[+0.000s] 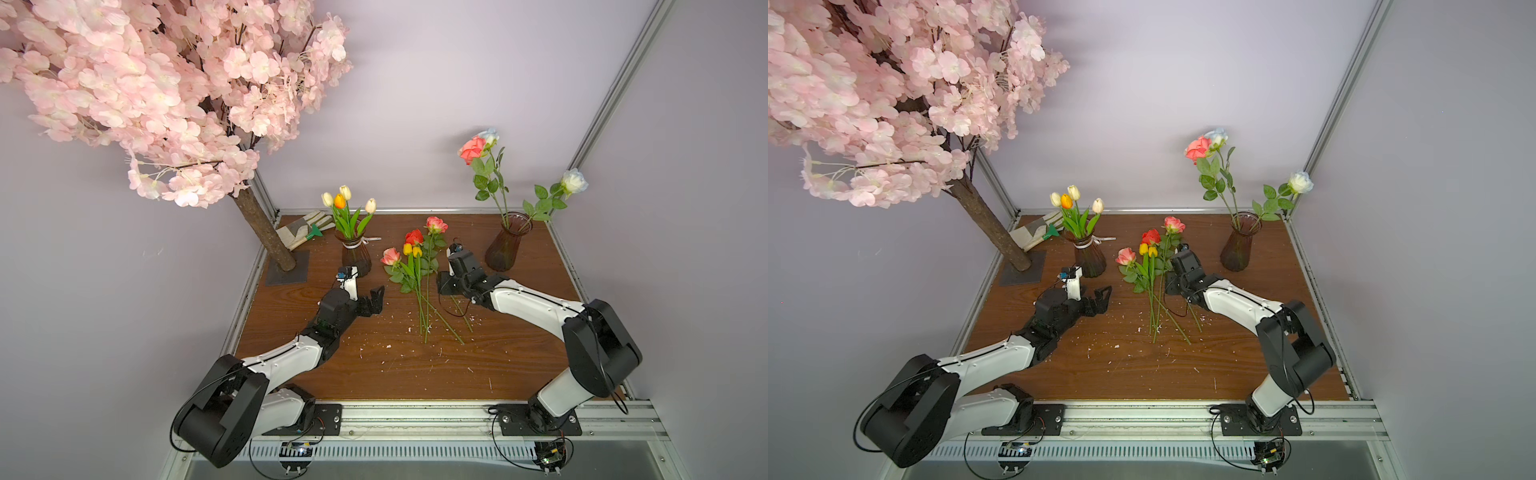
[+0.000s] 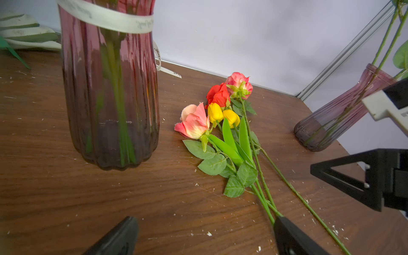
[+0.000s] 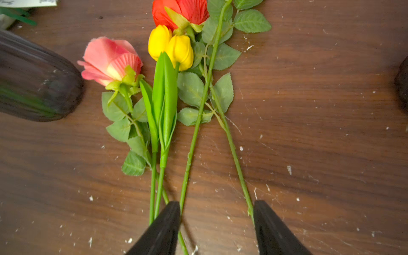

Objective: Arrange the flowers in different vases according to their variety
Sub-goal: Pick up the flower at the center of the board.

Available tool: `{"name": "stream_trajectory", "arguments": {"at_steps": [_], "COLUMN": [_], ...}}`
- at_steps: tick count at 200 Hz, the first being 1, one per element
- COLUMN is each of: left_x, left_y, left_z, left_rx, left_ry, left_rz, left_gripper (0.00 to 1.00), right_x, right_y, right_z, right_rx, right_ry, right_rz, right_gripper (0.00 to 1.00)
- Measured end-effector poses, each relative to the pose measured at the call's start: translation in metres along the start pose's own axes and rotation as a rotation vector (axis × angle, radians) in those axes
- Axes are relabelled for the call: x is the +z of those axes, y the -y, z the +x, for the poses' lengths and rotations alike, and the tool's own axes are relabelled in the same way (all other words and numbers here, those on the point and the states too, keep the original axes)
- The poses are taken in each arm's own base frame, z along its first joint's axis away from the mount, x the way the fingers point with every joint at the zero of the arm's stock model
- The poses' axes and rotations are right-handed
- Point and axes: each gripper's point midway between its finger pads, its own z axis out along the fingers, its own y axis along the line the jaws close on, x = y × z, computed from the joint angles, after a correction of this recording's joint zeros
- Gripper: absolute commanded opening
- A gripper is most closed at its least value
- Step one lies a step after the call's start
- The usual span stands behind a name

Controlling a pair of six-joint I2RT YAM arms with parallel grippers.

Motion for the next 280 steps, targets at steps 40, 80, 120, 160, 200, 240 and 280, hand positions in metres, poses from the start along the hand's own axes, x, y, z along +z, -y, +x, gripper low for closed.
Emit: {"name": "stream_trajectory", "arguments": {"at_steps": [40, 80, 120, 160, 200, 240, 280], "left_x": [-0.004, -0.004, -0.006, -0.007, -0.007, -0.007, -0.007], "left_y": [0.000, -0.002, 0.000, -0.001, -0.002, -0.002, -0.002], "left_z": [-0.008, -0.006, -0.011, -0.011, -0.011, -0.011, -0.011], "left_rx": [0.009, 0.014, 0.014, 0.015, 0.016, 0.017, 0.017], "left_ry": [0.028, 0.020, 0.034, 0.033, 0.035, 0.036, 0.036], "left_rz": [-0.009, -0.018, -0.013, -0.017, -0.021, -0.022, -0.023], "left_gripper": [0.99, 0.99, 0.99, 0.99, 0.99, 0.99, 0.99], "right_x": [0.028, 0.057, 0.083, 0.094, 0.099, 0.103, 0.101], "right_y": [-0.017, -0.026, -0.026, -0.029, -0.027, -0.023, -0.011], "right_z": [-0.010, 0.009, 0.021, 0.014, 0.010, 0.006, 0.002], "right_rx": [0.009, -0.001, -0.003, 0.004, 0.018, 0.050, 0.084], "right_ry": [-0.033, -0.120, -0.177, -0.176, -0.180, -0.179, -0.156], "right_rz": [0.102, 0.164, 0.223, 0.256, 0.260, 0.246, 0.235], "right_gripper": [0.55, 0.50, 0.37, 0.35, 0.33, 0.19, 0.00]}}
